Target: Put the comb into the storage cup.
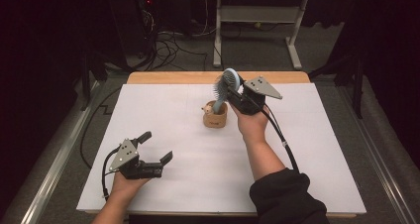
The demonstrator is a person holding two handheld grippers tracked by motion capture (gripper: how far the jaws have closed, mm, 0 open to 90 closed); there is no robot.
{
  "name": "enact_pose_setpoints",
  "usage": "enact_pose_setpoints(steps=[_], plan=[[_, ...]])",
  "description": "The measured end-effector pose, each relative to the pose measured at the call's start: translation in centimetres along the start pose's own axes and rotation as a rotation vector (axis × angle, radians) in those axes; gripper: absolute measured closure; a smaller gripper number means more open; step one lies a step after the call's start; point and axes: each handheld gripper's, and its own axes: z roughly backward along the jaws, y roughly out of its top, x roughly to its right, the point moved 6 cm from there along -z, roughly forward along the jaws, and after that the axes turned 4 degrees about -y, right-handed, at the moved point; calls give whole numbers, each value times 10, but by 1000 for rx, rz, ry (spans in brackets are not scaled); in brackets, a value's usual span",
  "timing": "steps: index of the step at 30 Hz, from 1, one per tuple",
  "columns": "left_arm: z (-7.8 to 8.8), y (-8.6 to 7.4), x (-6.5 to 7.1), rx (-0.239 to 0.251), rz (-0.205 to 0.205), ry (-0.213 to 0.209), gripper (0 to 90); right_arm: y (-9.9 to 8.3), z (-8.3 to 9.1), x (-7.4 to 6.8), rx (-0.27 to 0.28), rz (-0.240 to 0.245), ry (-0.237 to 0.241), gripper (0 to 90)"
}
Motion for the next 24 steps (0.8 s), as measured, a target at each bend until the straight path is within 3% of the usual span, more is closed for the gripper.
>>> enact_pose_setpoints(steps=[24], plan=[[0,0,0,2,1,-1,15,-9,-5,-4,-29,10,6,568]])
